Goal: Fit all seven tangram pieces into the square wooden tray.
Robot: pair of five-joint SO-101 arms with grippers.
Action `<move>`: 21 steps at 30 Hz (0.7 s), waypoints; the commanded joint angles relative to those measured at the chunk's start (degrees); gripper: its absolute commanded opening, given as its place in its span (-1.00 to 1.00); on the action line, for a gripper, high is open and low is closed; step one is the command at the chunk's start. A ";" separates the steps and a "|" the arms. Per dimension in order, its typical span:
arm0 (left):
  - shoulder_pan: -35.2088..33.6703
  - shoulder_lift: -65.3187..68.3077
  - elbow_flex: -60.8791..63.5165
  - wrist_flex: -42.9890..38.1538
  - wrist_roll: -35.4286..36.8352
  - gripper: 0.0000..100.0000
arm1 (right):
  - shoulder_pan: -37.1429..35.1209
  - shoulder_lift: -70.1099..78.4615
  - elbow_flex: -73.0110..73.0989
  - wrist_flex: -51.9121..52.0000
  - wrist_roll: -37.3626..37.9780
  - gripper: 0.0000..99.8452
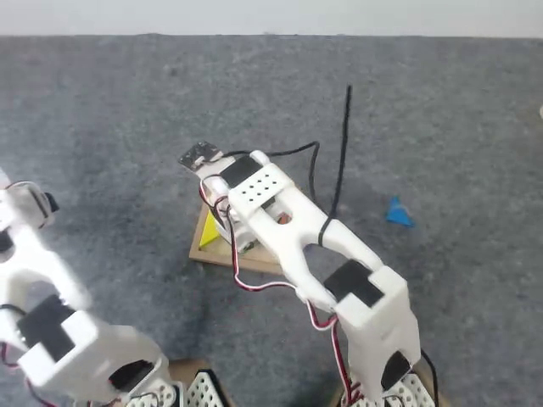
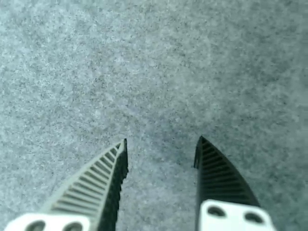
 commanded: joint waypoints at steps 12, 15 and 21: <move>4.66 -2.29 -0.66 6.33 -0.53 -0.55 | 16.48 -16.66 -2.11 7.08 3.60 -0.52; 8.35 -4.40 0.48 8.62 -0.53 -0.54 | 24.04 -23.25 2.73 6.55 5.71 -0.52; 15.65 -10.11 6.73 8.70 -0.53 -0.54 | 33.45 -33.71 22.68 -1.63 9.85 -0.52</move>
